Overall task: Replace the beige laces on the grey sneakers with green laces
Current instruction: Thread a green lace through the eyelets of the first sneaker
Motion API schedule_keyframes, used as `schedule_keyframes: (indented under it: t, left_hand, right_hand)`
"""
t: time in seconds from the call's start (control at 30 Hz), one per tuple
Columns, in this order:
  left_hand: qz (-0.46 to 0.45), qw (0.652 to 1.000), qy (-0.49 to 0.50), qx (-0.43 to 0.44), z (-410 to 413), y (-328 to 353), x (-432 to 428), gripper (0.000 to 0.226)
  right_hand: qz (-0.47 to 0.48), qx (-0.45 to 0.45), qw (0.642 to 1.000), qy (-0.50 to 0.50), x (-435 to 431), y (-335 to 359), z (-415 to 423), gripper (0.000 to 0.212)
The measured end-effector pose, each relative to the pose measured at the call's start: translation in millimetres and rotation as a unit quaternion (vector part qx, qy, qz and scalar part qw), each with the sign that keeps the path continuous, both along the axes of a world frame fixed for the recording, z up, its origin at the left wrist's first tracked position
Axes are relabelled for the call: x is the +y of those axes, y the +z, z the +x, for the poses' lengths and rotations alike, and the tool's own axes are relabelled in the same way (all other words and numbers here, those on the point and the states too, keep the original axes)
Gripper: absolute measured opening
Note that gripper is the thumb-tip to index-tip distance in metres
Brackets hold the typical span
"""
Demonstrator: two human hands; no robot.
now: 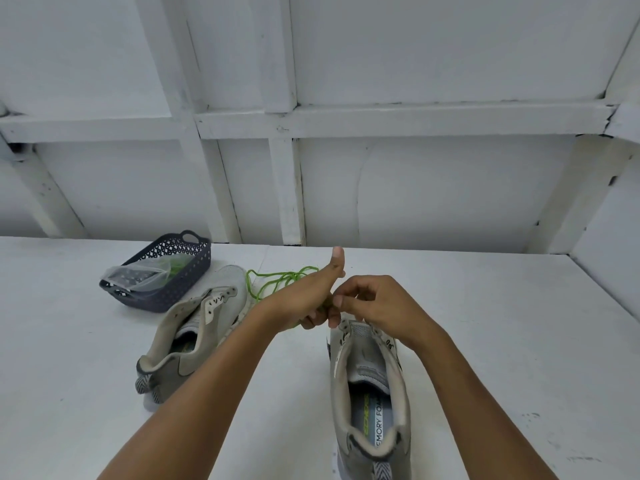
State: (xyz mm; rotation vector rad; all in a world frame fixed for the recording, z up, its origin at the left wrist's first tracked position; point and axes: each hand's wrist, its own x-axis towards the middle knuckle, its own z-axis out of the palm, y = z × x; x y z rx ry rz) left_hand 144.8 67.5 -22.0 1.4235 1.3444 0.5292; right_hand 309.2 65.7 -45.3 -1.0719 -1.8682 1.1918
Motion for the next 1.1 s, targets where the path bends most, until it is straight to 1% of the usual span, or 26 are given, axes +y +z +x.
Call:
schedule_keyframes:
  t: [0.1, 0.17, 0.23, 0.3, 0.37, 0.4, 0.47, 0.57, 0.63, 0.77, 1.0, 1.1]
  left_hand:
    - [-0.005, 1.000, -0.006, -0.012, -2, 1, 4, 0.081]
    - [-0.003, 1.000, -0.013, -0.017, -3, 2, 5, 0.072]
    - [0.014, 1.000, -0.023, -0.011, -6, 2, 7, 0.056]
    - [0.042, 0.998, -0.037, 0.016, -12, 1, 8, 0.032]
    - [0.078, 0.995, -0.041, 0.041, -17, -2, 8, 0.012]
    - [0.096, 0.993, -0.037, 0.055, -19, -3, 9, 0.006]
    - [0.125, 0.986, -0.026, 0.110, -23, -7, 14, 0.009]
    - [0.144, 0.966, -0.036, 0.213, -25, -15, 20, 0.010]
    - [0.142, 0.957, -0.059, 0.246, -24, -20, 22, 0.009]
    - [0.160, 0.940, -0.080, 0.289, -19, -23, 25, 0.008]
    - [0.165, 0.925, -0.111, 0.322, -12, -24, 30, 0.009]
    - [0.165, 0.920, -0.115, 0.335, -10, -25, 34, 0.013]
  right_hand:
    - [0.008, -0.027, 0.999, -0.021, 2, -1, 0, 0.009]
    - [0.010, -0.053, 0.998, -0.038, 5, -2, 0, 0.013]
    - [0.012, -0.065, 0.996, -0.062, 9, -4, 3, 0.013]
    - [0.012, -0.065, 0.994, -0.092, 13, -6, 8, 0.013]
    - [-0.006, -0.058, 0.992, -0.113, 15, -9, 14, 0.012]
    - [-0.019, -0.058, 0.992, -0.114, 15, -12, 15, 0.011]
    - [-0.031, -0.086, 0.990, -0.111, 15, -17, 16, 0.012]
    - [-0.015, -0.186, 0.978, -0.090, 15, -26, 17, 0.012]
    - [-0.014, -0.215, 0.974, -0.074, 14, -30, 14, 0.009]
    - [-0.018, -0.216, 0.972, -0.091, 13, -34, 11, 0.012]
    - [-0.012, -0.212, 0.972, -0.100, 12, -39, 9, 0.007]
    - [-0.010, -0.209, 0.972, -0.104, 14, -41, 8, 0.006]
